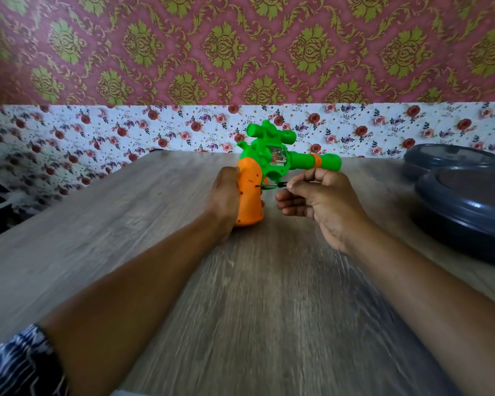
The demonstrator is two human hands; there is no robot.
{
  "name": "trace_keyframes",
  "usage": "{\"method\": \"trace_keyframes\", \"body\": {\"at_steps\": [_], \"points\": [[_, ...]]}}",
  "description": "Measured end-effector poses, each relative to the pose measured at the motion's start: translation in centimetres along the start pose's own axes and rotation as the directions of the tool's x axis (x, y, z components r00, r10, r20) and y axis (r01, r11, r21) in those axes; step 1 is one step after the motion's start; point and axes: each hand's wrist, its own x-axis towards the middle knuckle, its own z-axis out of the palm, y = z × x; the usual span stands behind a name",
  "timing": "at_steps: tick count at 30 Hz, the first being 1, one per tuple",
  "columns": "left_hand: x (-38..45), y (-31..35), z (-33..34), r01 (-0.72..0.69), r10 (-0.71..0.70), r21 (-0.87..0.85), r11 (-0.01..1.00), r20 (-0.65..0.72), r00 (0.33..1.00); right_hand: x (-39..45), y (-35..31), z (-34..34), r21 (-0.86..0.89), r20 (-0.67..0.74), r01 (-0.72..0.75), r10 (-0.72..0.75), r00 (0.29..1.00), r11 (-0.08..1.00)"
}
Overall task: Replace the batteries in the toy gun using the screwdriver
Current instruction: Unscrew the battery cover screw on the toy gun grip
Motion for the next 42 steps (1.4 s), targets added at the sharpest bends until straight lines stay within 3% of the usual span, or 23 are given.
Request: {"method": "trace_keyframes", "body": {"at_steps": [6, 15, 22, 24, 27, 29, 31, 36, 42], "points": [[-0.5, 0.1, 0.0, -0.024, 0.029, -0.086, 0.996, 0.057, 0.998, -0.3, -0.2, 0.4, 0.023, 0.059, 0.059, -0.060, 0.996, 0.998], [1.0, -0.6, -0.2, -0.013, 0.016, -0.115, 0.993, 0.029, 0.999, -0.3, -0.2, 0.6, -0.069, 0.136, 0.121, -0.111, 0.984, 0.990], [0.6, -0.5, -0.1, 0.002, -0.001, -0.095, 0.995, 0.012, 1.000, -0.4, 0.0, 0.9, -0.229, 0.139, 0.197, -0.169, 0.976, 0.953], [0.4, -0.4, -0.1, -0.001, 0.001, -0.092, 0.996, -0.003, 1.000, -0.5, 0.2, 1.1, -0.400, 0.168, 0.281, -0.232, 0.958, 0.873], [0.0, -0.3, 0.0, -0.011, 0.011, -0.081, 0.997, -0.008, 1.000, -0.5, 0.5, 1.4, -0.631, 0.208, 0.407, -0.361, 0.909, 0.661], [0.0, -0.4, 0.1, -0.039, 0.038, -0.071, 0.997, -0.012, 0.999, -0.7, 0.5, 1.8, -0.738, 0.243, 0.456, -0.435, 0.867, 0.497], [0.0, -0.4, 0.2, -0.093, 0.092, -0.042, 0.995, -0.015, 0.996, -0.8, 0.5, 2.0, -0.792, 0.249, 0.452, -0.460, 0.853, 0.410], [0.0, -0.4, 0.3, -0.141, 0.141, -0.018, 0.990, 0.012, 0.990, -0.9, 0.7, 2.2, -0.809, 0.207, 0.410, -0.448, 0.869, 0.421], [-0.3, -0.1, 0.3, -0.094, 0.094, -0.077, 0.993, -0.010, 0.996, -0.9, 0.3, 1.9, -0.737, 0.298, 0.451, -0.356, 0.886, 0.503]]}}
